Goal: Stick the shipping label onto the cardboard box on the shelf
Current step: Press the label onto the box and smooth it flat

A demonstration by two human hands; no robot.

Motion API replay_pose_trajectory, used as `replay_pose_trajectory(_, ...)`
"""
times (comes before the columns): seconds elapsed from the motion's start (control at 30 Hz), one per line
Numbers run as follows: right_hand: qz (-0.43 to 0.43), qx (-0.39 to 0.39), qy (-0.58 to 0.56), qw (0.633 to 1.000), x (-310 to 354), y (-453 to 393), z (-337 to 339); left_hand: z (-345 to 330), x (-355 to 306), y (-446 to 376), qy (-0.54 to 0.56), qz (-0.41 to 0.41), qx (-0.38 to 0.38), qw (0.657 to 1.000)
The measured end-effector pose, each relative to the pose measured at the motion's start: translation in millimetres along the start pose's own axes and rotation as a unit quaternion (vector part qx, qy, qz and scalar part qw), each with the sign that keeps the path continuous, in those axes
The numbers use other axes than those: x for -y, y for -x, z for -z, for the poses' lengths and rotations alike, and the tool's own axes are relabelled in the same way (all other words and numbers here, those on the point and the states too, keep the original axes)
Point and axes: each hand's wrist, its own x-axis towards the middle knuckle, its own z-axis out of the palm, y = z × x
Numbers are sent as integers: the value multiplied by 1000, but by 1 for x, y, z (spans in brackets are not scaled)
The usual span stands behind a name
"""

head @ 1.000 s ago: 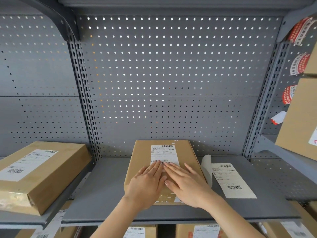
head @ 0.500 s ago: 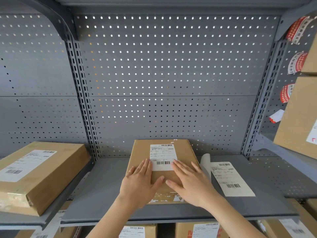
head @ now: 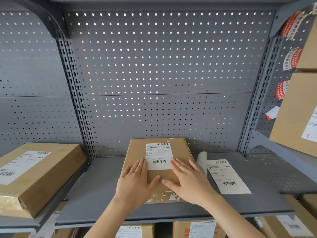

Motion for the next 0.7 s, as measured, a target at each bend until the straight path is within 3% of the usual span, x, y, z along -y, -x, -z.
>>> replay_pose_trajectory(0.4,-4,-29,-33,999,-19,-3,9,10,-21,-19,13,25,-62,998)
replay_pose_trajectory(0.7,-69,-111,-46,990,-63,2,28,9,-69,-54,34,-25,-37,998)
